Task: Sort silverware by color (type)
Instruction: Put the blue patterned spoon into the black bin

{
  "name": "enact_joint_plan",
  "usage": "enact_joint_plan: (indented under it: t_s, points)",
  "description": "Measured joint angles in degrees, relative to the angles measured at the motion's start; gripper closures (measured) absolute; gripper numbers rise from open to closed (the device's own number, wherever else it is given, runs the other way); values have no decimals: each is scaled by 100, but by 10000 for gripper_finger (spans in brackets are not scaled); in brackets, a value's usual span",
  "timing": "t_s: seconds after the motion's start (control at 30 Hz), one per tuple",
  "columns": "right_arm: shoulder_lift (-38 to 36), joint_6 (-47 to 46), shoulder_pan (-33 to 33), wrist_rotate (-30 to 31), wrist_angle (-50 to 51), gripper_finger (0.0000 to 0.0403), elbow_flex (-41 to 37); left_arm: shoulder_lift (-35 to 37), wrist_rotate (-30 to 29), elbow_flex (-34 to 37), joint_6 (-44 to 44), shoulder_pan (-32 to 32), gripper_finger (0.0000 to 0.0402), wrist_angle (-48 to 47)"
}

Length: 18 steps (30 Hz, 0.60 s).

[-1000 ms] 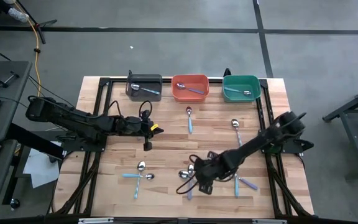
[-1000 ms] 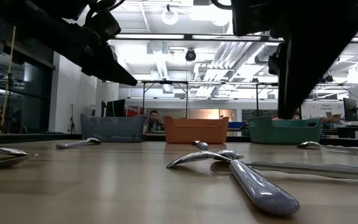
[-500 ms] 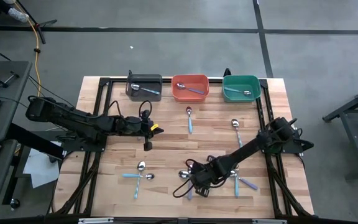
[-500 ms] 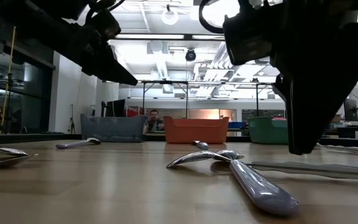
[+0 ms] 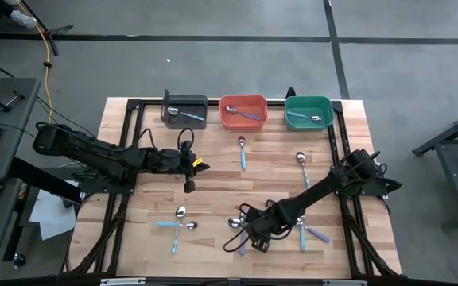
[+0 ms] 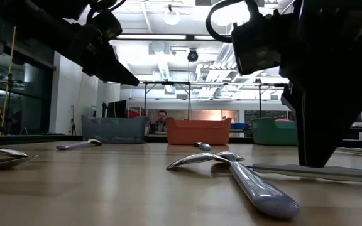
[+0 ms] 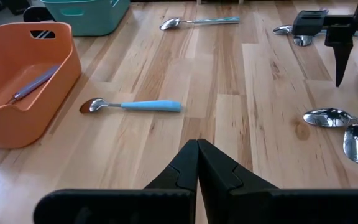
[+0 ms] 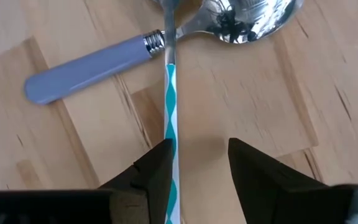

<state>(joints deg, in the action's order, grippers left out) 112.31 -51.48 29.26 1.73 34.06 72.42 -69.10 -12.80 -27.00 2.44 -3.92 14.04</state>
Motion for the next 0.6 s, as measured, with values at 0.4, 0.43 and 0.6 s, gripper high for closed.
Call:
enact_joint_plan:
  t_s: [0.4,0.43,0.6]
  points:
    - [9,49,1,101,14,260,-8,0,0,0,42,0,401,-2]
    - [9,49,1,102,10,260,-9,0,0,0,42,0,401,-2]
    - [11,110,-1,106,-7,260,-11,0,0,0,42,0,401,-2]
